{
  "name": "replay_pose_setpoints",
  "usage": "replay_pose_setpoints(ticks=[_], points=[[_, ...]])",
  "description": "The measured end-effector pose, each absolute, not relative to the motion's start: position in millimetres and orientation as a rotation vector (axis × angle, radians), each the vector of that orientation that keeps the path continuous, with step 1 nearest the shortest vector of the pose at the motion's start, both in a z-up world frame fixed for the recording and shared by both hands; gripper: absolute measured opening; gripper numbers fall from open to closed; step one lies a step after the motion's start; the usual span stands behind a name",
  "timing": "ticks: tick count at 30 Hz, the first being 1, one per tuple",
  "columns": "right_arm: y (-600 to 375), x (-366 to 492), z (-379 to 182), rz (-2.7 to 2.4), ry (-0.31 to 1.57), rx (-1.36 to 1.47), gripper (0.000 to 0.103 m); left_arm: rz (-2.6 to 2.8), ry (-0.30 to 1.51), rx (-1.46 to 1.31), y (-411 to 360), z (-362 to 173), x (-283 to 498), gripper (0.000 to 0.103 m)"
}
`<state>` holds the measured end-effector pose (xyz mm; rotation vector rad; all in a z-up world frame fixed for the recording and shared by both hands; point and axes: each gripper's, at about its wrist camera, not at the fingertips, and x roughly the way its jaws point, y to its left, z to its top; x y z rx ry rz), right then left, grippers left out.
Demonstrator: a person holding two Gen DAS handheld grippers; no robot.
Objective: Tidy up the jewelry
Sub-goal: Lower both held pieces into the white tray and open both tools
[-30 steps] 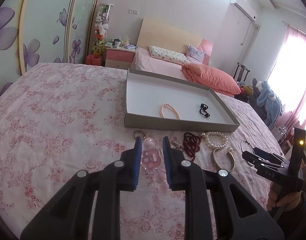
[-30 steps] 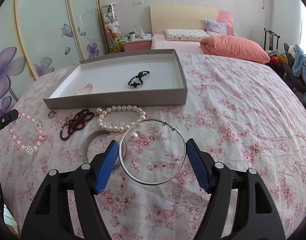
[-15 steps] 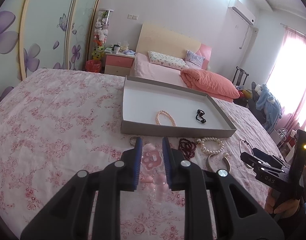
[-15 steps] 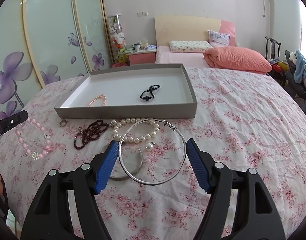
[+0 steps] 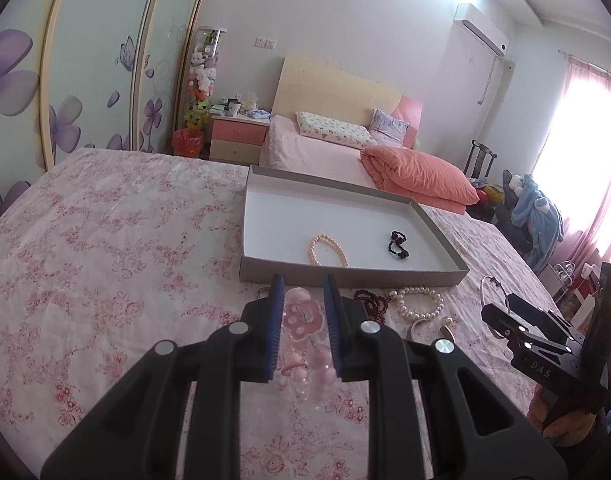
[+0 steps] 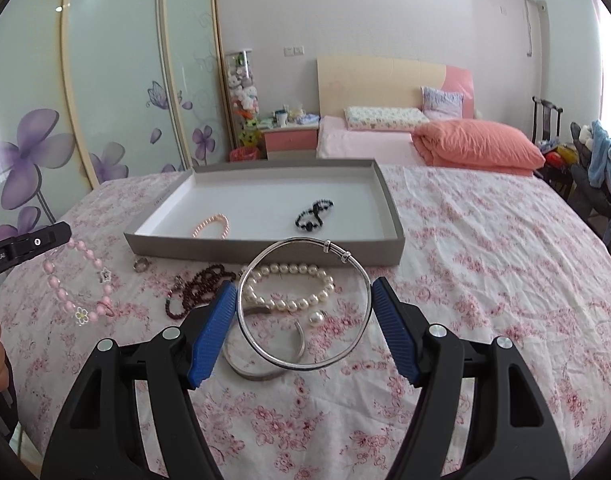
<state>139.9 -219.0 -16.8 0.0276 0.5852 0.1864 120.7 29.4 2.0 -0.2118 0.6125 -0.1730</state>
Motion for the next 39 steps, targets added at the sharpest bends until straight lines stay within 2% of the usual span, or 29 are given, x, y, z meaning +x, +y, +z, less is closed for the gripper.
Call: replay_pose_setpoints(ticks=[22,33,39], points=[[-203.2,147.1,3.0,0.201,0.479,-0.001,0.070,-0.158,0.558,-0.158,7.9,20.4,130.2,0.021],[-209.7,176.3,38.5,0.170,0.342,0.019,0.070,-0.150,0.493,-0.127,-9.3,50.4,165.9,0.021],[-213.9,201.9,33.9,0.155,0.337,0.038,0.070,-0.116,0.486,-0.095,-17.6,50.6,190.7,0.021]])
